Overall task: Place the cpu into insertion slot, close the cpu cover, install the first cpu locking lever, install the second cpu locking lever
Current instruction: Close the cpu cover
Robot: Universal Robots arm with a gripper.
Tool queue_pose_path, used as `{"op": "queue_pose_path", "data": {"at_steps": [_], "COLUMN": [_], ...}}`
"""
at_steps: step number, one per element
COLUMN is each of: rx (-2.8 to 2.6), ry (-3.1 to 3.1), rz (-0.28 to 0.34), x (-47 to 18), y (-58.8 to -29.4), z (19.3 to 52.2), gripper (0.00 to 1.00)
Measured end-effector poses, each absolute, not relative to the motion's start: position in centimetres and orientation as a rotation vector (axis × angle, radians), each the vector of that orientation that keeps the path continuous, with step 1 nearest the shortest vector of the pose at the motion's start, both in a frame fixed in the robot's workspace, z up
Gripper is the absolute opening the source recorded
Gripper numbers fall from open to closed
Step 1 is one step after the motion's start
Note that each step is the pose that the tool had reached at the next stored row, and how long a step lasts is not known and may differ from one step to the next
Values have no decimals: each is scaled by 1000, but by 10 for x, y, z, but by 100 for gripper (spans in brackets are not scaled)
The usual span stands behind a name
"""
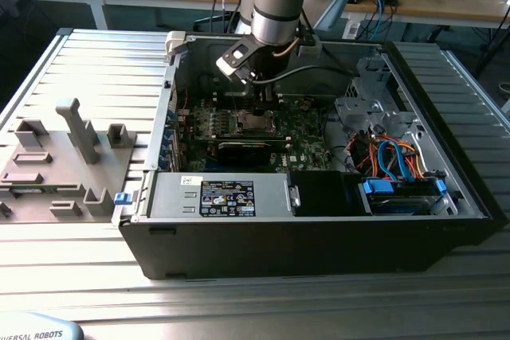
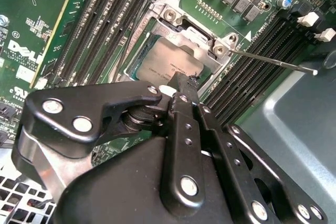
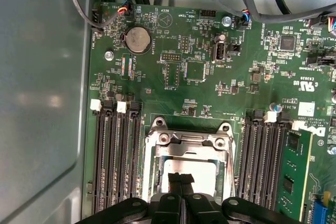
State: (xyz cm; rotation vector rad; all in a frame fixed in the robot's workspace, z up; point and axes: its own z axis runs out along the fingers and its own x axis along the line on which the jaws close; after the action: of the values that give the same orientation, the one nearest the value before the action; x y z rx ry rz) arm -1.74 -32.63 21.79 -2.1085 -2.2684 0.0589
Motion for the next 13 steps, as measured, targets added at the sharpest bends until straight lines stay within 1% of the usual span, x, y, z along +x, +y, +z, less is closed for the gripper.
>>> {"op": "queue_pose_path", "data": {"at_steps": [13], "rx": [-2109], "ry": [-2268], "rz": [59], "x": [-21], "y": [-326], "z": [214], "gripper": [11]}}
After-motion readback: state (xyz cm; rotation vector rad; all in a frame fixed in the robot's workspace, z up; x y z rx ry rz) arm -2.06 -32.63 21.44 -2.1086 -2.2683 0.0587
